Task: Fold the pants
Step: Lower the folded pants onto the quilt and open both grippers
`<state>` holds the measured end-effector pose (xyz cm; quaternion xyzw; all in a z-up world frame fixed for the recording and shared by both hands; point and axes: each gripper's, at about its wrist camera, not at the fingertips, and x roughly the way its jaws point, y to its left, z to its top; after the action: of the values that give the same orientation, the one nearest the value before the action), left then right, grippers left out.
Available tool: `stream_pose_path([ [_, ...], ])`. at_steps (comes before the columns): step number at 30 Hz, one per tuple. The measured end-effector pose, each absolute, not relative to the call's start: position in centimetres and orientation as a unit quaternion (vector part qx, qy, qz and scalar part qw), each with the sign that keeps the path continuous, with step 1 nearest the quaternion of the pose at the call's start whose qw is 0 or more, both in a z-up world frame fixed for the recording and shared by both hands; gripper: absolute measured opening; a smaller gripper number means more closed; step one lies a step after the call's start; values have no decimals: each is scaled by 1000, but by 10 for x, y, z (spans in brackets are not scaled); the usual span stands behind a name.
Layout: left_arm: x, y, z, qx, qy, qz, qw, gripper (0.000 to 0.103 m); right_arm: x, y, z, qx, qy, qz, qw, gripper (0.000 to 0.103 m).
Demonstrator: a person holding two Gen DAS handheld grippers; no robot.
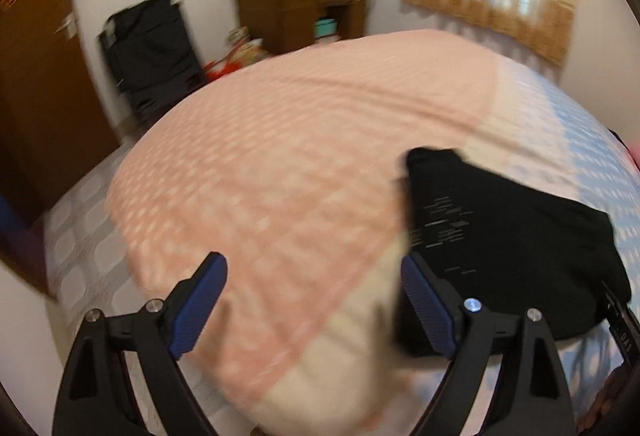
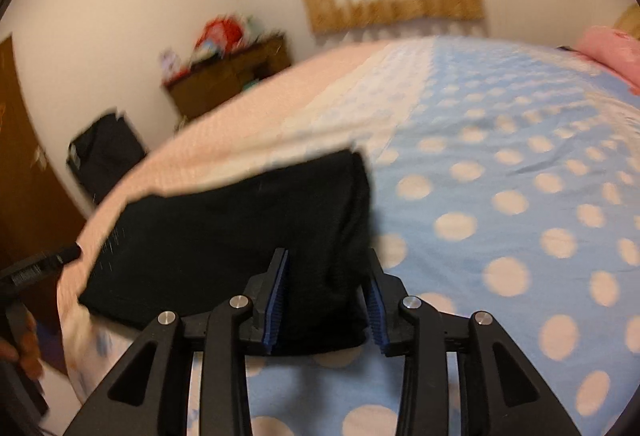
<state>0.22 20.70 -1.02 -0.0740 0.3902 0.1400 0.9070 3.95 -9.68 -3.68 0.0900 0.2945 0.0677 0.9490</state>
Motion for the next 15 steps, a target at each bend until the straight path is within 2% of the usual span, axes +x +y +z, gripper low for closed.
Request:
stream_pose_path([
  [5, 12, 161, -3, -35, 371, 93, 923, 91, 14, -86, -14, 44, 248, 36, 967, 37],
  [6, 12, 158, -3, -35, 372, 87, 923, 90, 13, -83, -13, 38, 248, 47, 967, 29],
  [7, 14, 150, -6, -36, 376, 75, 923, 90, 14, -75, -13, 30, 253, 69, 964, 14],
  [8, 16, 146, -8, -35, 379, 68, 922, 89, 15, -70, -15, 27, 260, 81, 962, 10],
  [15, 18, 126, -21, 0, 396, 74, 915, 86, 36, -62, -63, 41, 355, 93, 929, 10],
])
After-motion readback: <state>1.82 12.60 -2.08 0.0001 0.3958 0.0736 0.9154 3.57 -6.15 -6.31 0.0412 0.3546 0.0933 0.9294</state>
